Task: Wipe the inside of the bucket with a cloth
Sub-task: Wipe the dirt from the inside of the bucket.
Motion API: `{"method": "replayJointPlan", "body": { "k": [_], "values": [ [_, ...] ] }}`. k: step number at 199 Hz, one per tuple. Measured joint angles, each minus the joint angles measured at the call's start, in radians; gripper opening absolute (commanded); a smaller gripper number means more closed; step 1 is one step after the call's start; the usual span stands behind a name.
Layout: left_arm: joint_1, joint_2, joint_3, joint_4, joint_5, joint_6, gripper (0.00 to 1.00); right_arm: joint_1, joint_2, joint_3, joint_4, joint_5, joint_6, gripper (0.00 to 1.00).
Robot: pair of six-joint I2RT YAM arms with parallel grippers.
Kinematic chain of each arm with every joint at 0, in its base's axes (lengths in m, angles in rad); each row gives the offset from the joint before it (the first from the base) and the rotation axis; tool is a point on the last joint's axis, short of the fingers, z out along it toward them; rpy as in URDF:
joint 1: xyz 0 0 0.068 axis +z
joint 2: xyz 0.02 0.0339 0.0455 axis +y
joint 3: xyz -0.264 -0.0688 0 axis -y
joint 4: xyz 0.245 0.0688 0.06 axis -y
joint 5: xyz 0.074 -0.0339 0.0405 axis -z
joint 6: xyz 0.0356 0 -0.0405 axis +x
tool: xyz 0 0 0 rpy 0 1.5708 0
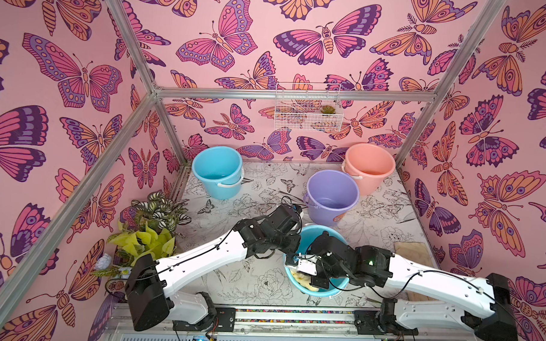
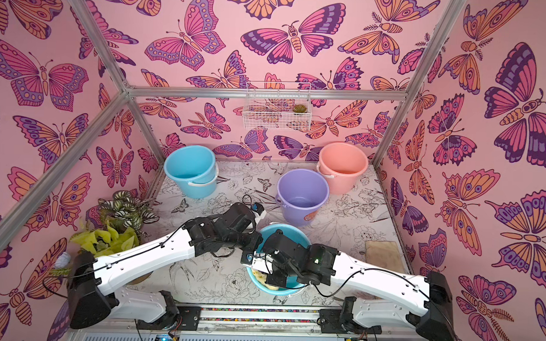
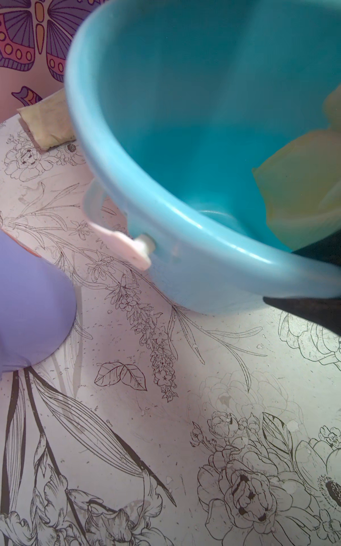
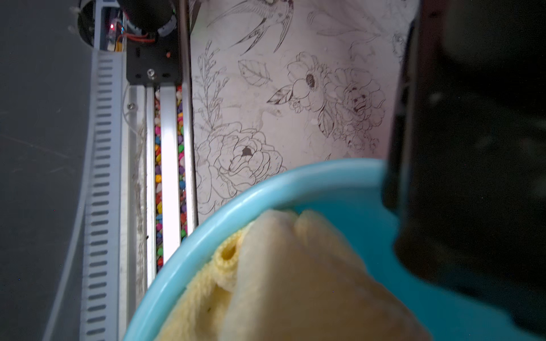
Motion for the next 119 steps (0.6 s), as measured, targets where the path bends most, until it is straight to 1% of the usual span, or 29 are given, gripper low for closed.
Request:
{"method": "replayJointPlan", "body": {
  "k": [39,67,90,119],
  "values": [
    [0.036,0.000,0.000,-0.011,0.000,-0.026,0.00,0.000,-0.003,-0.034,0.182,0.167,0.030,0.00],
    [0.094,-0.014,0.000,-0.013,0.009,-0.057,0.00,0.000,-0.041,-0.062,0.276,0.360,0.030,0.00],
    [0.177,-0.055,-0.016,-0.021,0.046,-0.087,0.00,0.000,-0.097,-0.063,0.370,0.531,0.026,0.00],
    [0.317,-0.130,-0.037,-0.042,0.088,-0.130,0.00,-0.008,-0.151,-0.044,0.438,0.729,0.039,0.00]
  ]
}}
